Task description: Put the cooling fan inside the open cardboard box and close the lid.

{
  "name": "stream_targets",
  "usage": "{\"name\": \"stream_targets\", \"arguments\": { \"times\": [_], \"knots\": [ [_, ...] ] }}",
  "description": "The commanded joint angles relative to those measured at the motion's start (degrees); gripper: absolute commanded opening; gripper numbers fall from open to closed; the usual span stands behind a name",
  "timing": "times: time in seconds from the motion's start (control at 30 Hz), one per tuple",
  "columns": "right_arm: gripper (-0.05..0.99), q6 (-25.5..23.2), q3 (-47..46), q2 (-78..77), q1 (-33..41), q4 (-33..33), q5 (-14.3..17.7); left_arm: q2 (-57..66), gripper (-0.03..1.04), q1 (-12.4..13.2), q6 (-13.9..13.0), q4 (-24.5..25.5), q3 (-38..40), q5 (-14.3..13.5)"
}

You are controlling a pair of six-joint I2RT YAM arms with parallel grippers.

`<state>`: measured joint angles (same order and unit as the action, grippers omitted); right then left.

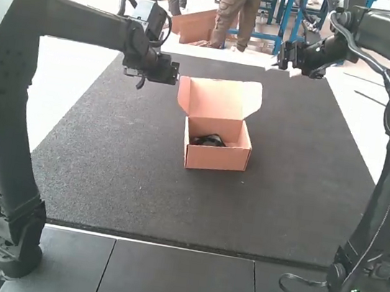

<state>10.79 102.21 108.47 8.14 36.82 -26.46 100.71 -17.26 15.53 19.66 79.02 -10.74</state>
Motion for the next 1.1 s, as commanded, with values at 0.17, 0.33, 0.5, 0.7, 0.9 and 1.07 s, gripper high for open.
{"name": "stream_targets", "arguments": {
  "times": [0.17, 0.33, 0.5, 0.7, 0.9, 1.07],
  "knots": [
    [0.9, -0.6, 9.6, 7.5, 0.2, 7.0, -5.5, 3.2, 0.97, -0.3, 0.2, 0.3, 5.3, -0.6],
    [0.9, -1.1, 12.4, 10.7, 0.5, 9.0, -6.7, 4.5, 0.97, -0.4, 0.3, 0.3, 7.1, -0.3],
    [0.88, -0.9, 12.3, 11.4, 2.0, 8.8, -6.8, 5.6, 0.97, -0.4, 0.4, 0.3, 9.1, 1.0],
    [0.87, -1.0, 12.3, 11.9, 3.3, 8.9, -7.8, 5.8, 0.97, -0.5, 0.6, 0.6, 10.4, 2.4],
    [0.87, -1.0, 12.3, 12.4, 3.6, 8.9, -7.8, 5.9, 0.97, -0.8, 1.1, 2.4, 10.4, 0.7],
    [0.87, -0.6, 12.3, 13.0, 3.6, 9.0, -7.8, 5.9, 0.97, -0.6, 0.8, 2.8, 10.2, -2.9]
  ]
}}
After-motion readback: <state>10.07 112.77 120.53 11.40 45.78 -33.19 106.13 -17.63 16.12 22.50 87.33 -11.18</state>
